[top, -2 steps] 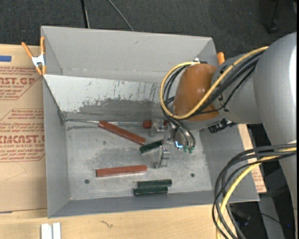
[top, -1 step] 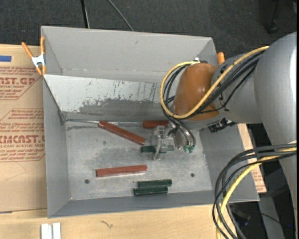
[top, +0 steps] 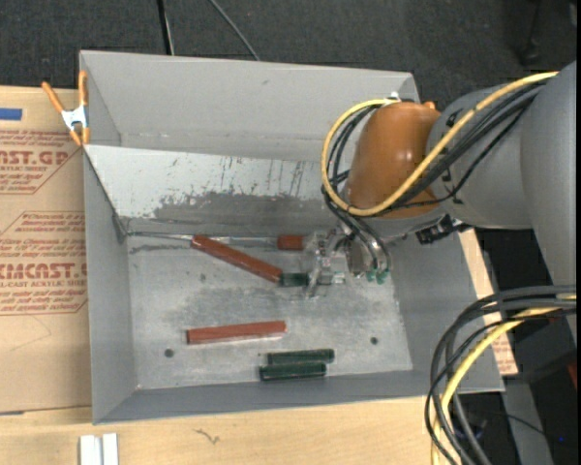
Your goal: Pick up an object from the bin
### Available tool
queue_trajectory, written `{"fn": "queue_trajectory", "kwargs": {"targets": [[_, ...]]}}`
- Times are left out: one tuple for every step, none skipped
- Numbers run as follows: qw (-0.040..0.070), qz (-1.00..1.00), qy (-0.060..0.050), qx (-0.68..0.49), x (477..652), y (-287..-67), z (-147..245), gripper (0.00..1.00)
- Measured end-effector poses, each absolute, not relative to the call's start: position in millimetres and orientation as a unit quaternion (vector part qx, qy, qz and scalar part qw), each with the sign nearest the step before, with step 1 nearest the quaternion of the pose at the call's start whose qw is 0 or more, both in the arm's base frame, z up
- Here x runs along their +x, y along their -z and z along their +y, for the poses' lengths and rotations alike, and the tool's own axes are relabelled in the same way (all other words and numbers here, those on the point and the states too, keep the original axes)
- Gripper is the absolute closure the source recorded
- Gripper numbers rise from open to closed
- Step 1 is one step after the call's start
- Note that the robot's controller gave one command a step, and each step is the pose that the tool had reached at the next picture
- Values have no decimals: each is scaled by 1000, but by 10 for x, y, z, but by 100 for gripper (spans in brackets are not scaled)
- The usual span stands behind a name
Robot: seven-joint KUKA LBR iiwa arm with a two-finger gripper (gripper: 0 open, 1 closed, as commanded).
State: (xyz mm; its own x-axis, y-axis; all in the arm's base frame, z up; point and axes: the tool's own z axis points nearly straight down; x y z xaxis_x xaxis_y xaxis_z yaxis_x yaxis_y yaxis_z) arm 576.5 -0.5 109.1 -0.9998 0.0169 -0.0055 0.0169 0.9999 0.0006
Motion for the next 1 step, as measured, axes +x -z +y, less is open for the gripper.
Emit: {"fn": "queue_trajectory", "kwargs": {"targets": [[2, 1000, 0, 8, 5774, -1326, -2, 100]]}}
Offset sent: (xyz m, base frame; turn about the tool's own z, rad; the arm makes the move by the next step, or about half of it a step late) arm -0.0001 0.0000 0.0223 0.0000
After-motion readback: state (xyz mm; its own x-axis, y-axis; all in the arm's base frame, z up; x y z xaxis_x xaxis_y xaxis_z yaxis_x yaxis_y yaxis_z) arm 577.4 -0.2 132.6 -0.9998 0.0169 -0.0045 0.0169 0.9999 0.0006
